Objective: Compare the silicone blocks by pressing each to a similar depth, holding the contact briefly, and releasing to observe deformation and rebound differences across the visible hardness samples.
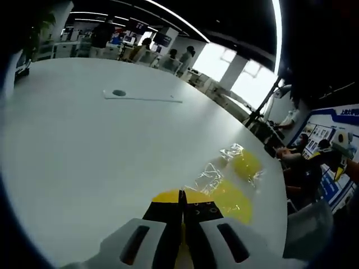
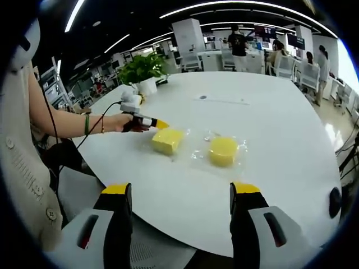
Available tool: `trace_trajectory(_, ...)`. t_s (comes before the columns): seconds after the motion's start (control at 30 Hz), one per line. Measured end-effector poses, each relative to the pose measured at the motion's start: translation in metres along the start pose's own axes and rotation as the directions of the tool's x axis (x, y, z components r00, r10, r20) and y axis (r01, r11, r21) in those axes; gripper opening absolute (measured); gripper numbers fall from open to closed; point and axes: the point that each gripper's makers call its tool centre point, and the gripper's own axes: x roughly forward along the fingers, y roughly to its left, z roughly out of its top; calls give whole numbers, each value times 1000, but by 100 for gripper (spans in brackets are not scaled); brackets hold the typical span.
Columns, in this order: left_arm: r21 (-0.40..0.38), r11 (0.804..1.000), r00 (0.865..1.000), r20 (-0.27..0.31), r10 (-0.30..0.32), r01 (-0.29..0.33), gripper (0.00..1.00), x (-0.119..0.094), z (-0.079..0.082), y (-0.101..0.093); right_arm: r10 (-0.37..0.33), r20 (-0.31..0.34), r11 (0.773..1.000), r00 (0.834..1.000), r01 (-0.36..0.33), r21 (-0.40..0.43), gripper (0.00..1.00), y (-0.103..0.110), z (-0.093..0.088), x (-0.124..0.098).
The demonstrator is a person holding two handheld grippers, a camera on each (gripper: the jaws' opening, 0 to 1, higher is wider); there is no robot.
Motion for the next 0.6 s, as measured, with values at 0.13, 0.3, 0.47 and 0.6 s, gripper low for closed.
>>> trace_trajectory(0.13, 29, 1000, 1000, 30, -9, 8, 0, 0, 2, -3, 9, 3, 1000, 1000, -9, -2, 66, 2, 1, -1)
trace_trajectory(0.3, 71, 997, 998, 63, 0, -5, 17, -4, 10, -2, 6, 10, 1000, 1000, -6, -1, 66, 4, 1, -5)
trace_trajectory(0.47, 119, 992, 997, 70, 33, -41, 28, -13, 20, -2, 8, 27, 1000, 1000, -8, -9, 66, 5, 5, -6)
trace_trajectory(0.6, 139, 988, 994, 102, 46, -60, 41, -29, 30, -11, 21, 52, 1000, 998, -20, -17, 66, 10, 10, -7)
